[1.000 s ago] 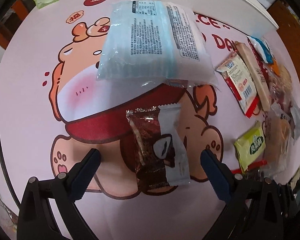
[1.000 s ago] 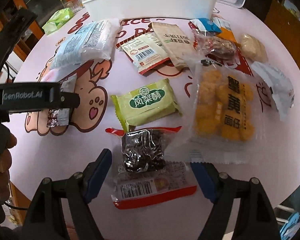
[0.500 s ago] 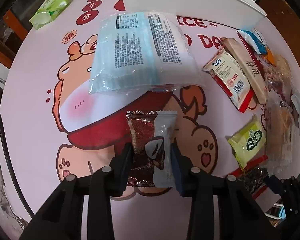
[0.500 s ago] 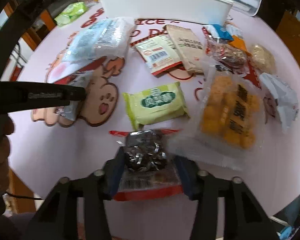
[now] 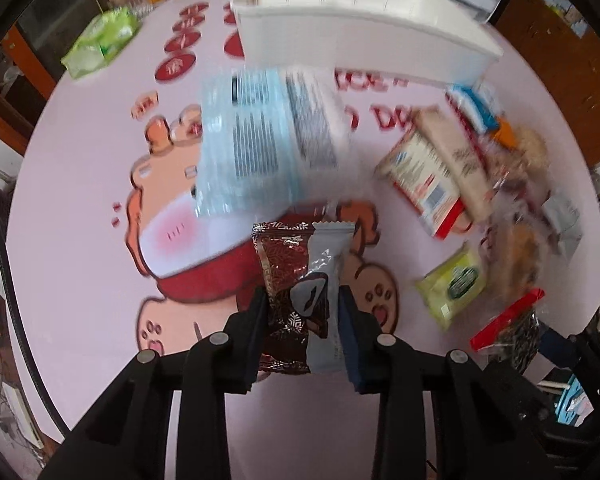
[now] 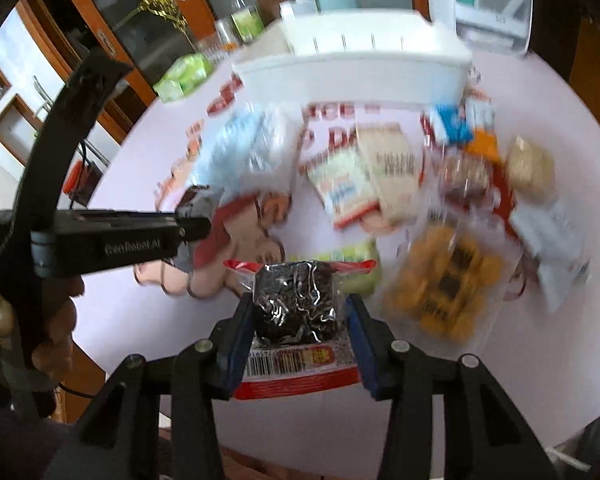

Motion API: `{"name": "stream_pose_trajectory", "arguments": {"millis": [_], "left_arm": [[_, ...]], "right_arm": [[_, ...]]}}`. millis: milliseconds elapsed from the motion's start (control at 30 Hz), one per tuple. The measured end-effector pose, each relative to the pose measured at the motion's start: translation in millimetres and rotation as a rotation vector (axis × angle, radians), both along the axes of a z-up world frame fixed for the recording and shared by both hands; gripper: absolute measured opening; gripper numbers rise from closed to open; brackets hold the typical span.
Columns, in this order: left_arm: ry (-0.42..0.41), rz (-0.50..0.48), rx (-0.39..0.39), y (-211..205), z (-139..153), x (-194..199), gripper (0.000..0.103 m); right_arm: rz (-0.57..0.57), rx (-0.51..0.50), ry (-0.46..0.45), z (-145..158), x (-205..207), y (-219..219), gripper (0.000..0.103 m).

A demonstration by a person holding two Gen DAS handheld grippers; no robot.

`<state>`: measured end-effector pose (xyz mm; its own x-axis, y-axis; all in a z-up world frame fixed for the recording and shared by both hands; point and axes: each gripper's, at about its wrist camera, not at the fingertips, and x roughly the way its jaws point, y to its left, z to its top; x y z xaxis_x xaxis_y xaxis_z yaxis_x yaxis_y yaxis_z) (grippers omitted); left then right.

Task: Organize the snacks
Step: 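Carry both snacks into the white tray and open both tools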

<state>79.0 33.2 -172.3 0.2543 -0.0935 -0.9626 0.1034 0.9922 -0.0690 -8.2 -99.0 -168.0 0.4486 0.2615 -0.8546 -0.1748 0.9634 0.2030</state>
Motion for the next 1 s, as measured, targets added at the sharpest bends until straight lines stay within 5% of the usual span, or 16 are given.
{"name": "stream_pose_trajectory", "arguments": {"millis": [300,600,800,1000], "left_arm": [[-0.219,-0.035,-0.033,-2.1,96.2,31.6,0.032],[-0.378,-0.035,-0.02,-9.0,178.0,99.5,0.032],[-0.437,0.006,0.001,-11.5,212.5,153.0,0.032],[-0.402,0.01,0.005,-23.1,201.7,200.1,0.032]], "right_arm": [[0.041,-0.083,-0.247,92.8,45.5,-1.0,0.045],[-0.019,-0.205,-0.437,180.2,132.6,-33.4,0.046],[-0.08,-0.205,-0.437,197.6,194.2,-58.2,0.046],[-0.128,-0.118,-0.317,174.2,254.6,-78.6,0.047]]}}
